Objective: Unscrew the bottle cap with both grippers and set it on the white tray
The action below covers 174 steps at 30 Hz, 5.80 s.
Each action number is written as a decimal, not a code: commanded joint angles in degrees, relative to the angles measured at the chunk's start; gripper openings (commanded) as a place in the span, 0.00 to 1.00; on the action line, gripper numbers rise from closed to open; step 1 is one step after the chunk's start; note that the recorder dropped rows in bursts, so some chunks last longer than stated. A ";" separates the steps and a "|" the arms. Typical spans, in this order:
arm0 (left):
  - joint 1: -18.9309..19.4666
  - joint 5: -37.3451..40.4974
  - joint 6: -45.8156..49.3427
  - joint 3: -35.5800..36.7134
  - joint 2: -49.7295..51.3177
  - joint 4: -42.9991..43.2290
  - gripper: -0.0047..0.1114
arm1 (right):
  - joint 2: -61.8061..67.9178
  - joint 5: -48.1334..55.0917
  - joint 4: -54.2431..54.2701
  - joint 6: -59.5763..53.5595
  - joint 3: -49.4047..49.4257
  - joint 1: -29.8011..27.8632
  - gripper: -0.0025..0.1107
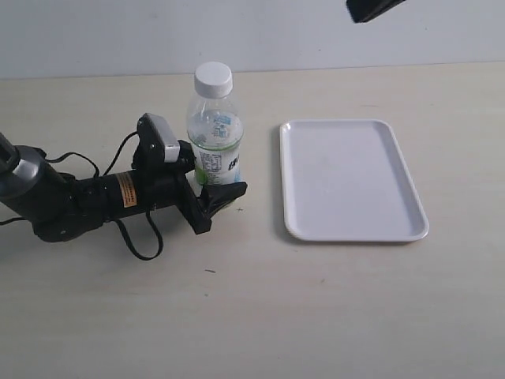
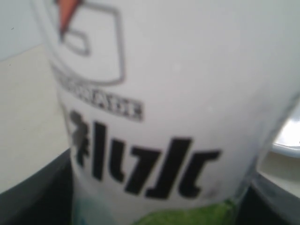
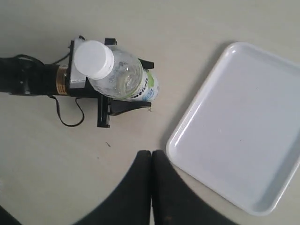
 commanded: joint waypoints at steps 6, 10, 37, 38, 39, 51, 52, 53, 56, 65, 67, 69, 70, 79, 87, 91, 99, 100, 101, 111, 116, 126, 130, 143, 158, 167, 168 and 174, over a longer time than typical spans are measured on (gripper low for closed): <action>-0.14 3.73 -0.83 0.10 -2.97 3.07 0.04 | 14.33 0.55 -7.58 5.87 -12.86 11.66 0.02; -0.14 3.87 -1.25 0.10 -3.12 3.24 0.04 | 18.77 0.55 -7.96 5.44 -17.26 13.46 0.11; -0.14 6.30 -0.17 0.10 -3.12 3.24 0.04 | 24.66 0.55 -10.58 3.43 -19.13 14.16 0.58; -0.14 6.30 0.30 0.10 -3.12 3.24 0.04 | 24.66 0.55 -10.58 3.42 -19.13 14.16 0.58; -0.14 6.30 0.34 0.10 -3.12 3.24 0.04 | 24.66 0.55 -10.58 3.15 -19.13 14.16 0.58; -0.14 6.85 0.64 0.10 -3.12 3.24 0.04 | 24.66 0.55 -10.15 2.33 -19.13 14.16 0.58; -0.14 6.85 0.76 0.10 -3.12 3.24 0.04 | 24.66 0.55 -10.15 2.08 -19.13 14.16 0.58; -0.14 6.85 0.76 0.10 -3.12 3.24 0.04 | 24.77 0.55 -10.15 2.08 -19.13 14.16 0.58; -0.14 6.85 0.75 0.10 -3.12 3.43 0.04 | 25.48 0.55 -10.15 1.19 -19.13 14.16 0.58; -0.14 6.96 2.06 0.10 -3.12 3.37 0.04 | 26.37 0.55 -10.35 0.56 -19.13 14.16 0.55; -0.14 6.96 2.06 0.10 -3.12 3.37 0.04 | 26.37 0.55 -10.35 0.56 -19.13 14.16 0.53; -0.14 6.96 2.06 0.10 -3.12 3.37 0.04 | 26.37 0.55 -10.35 0.56 -19.13 14.16 0.52; -0.14 6.96 2.06 0.10 -3.12 3.37 0.04 | 26.37 0.55 -10.35 0.56 -19.13 14.16 0.51; -0.14 6.96 2.06 0.10 -3.12 3.37 0.04 | 26.37 0.55 -8.80 0.56 -19.13 14.16 0.11; -0.14 6.89 1.87 0.10 -3.12 3.37 0.04 | 26.37 0.55 -8.66 -3.23 -19.13 14.16 0.02; -0.14 6.75 1.56 0.10 -3.12 3.37 0.04 | 26.37 0.55 -8.66 -8.97 -19.13 14.16 0.02; -0.14 6.50 1.56 0.10 -3.12 3.37 0.04 | 26.37 0.55 -8.66 -25.12 -19.13 14.16 0.02; -0.14 6.38 1.56 0.10 -3.12 3.37 0.04 | 26.37 0.55 -8.66 -26.66 -19.13 14.16 0.02; -0.14 6.27 0.99 0.10 -3.12 3.37 0.04 | 26.37 0.55 -8.66 -28.81 -19.13 14.16 0.02; -0.14 5.86 0.22 0.10 -3.12 3.37 0.04 | 26.37 0.55 -8.66 -53.21 -19.13 14.16 0.02; -0.14 5.77 0.22 0.10 -3.12 3.37 0.04 | 26.37 0.55 -8.66 -72.33 -19.13 14.16 0.02; -0.14 4.38 0.22 0.10 -3.12 3.47 0.04 | 26.37 -4.25 -8.41 -95.73 -19.13 14.16 0.02; -0.14 4.38 0.22 0.10 -3.12 3.71 0.04 | 26.37 -4.25 -7.35 -97.19 -19.13 14.16 0.09; -0.14 4.38 0.22 0.10 -3.12 3.71 0.04 | 26.26 -5.32 -7.12 -61.59 -19.13 14.16 0.67; -0.14 8.40 -2.90 0.10 -3.71 4.01 0.04 | 26.26 -0.34 -6.74 -23.54 -19.13 14.16 0.67; -0.14 12.31 -7.20 0.10 -6.26 6.39 0.04 | 26.26 -1.26 -6.74 -18.13 -19.13 14.16 0.67; -0.14 12.82 -7.20 0.10 -6.26 6.39 0.04 | 26.26 -1.71 -6.74 -17.27 -19.13 14.16 0.67; -0.14 12.95 -7.20 0.10 -6.26 6.39 0.04 | 26.26 -3.06 -6.74 -16.87 -19.13 14.16 0.64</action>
